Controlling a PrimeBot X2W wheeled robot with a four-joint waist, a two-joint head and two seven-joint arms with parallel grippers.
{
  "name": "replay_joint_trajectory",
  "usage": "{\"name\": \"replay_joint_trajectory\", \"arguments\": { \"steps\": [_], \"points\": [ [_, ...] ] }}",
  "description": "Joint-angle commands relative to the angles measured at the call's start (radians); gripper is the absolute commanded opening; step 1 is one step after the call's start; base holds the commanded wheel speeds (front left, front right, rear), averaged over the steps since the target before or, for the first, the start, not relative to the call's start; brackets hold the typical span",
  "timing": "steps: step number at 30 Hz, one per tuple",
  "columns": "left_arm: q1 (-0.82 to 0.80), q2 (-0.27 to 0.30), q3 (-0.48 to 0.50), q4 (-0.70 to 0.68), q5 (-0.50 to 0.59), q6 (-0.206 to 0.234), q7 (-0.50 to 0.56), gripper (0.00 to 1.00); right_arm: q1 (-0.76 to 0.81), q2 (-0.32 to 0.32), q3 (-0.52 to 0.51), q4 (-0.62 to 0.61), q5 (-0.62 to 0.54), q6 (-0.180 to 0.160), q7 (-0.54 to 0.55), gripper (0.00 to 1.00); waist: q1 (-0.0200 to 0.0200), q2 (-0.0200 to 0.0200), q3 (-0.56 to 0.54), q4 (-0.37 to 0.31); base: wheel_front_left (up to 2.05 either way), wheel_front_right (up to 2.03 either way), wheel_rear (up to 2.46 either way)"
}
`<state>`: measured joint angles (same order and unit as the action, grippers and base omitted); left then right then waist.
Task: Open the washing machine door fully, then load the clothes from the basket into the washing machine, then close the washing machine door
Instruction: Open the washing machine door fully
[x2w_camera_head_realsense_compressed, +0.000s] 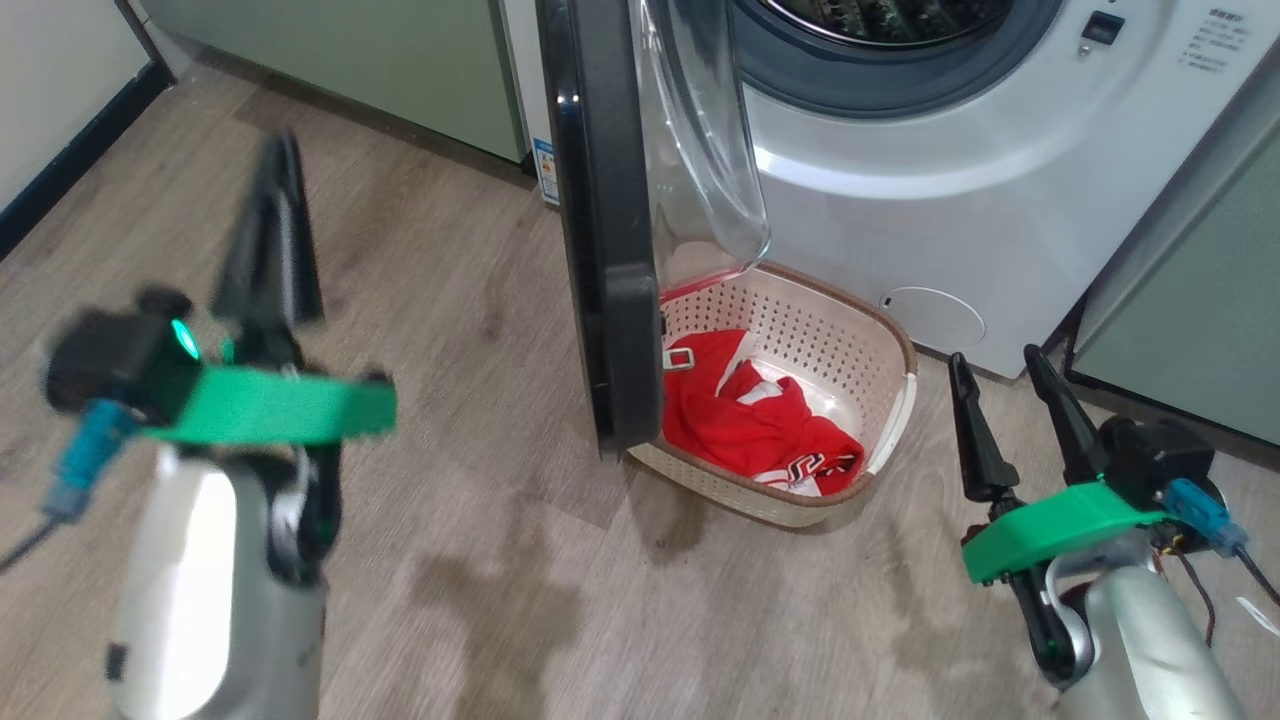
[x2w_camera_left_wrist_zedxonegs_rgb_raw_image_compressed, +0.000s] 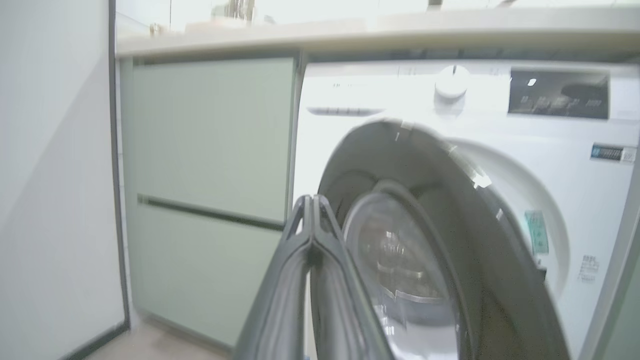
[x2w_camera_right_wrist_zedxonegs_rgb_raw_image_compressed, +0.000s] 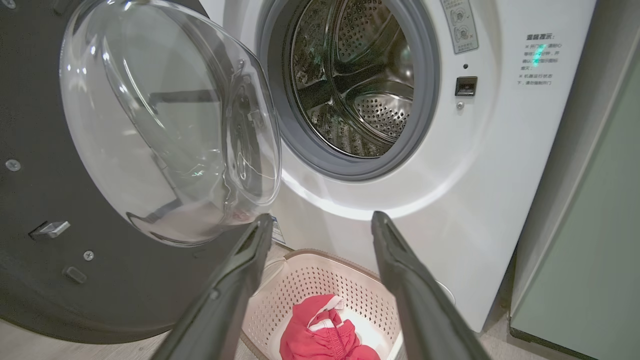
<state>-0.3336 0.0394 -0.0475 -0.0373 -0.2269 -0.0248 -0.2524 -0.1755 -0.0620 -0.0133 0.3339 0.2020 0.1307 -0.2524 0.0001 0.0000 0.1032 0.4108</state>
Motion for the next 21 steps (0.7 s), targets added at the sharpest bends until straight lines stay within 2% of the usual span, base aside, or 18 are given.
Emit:
{"name": "replay_joint_trajectory", "arguments": {
  "steps": [1,5,10,17,21],
  "points": [
    [-0.057,0.018,0.033,-0.064,0.014,-0.007,-0.009,0.00,-0.042,0.005,0.023,-0.029,-0.010,0.000,-0.009,1.00,-0.0001,0.0000,0.001,-0.001,0.00,0.00,0.00],
    [-0.124,0.015,-0.011,-0.189,0.028,-0.016,-0.009,0.00,-0.046,0.005,0.026,-0.027,-0.010,0.000,-0.009,1.00,-0.0001,0.0000,0.002,-0.008,0.00,0.00,0.00],
    [-0.134,0.012,-0.161,-0.270,-0.007,-0.018,-0.009,0.00,-0.049,0.005,0.030,-0.024,-0.010,0.000,-0.009,1.00,-0.0001,0.0000,0.006,-0.024,0.00,0.00,0.00],
    [-0.070,0.011,-0.446,-0.273,-0.128,0.022,-0.002,0.00,-0.046,0.006,0.031,-0.024,-0.012,0.000,-0.009,1.00,-0.0001,0.0000,0.012,-0.034,0.00,0.00,0.00],
    [-0.035,0.011,-0.563,-0.229,-0.175,0.019,0.025,0.00,-0.048,0.006,0.033,-0.021,-0.017,0.000,-0.009,1.00,-0.0001,0.0000,0.020,-0.035,0.00,0.00,0.00]
  ]
}}
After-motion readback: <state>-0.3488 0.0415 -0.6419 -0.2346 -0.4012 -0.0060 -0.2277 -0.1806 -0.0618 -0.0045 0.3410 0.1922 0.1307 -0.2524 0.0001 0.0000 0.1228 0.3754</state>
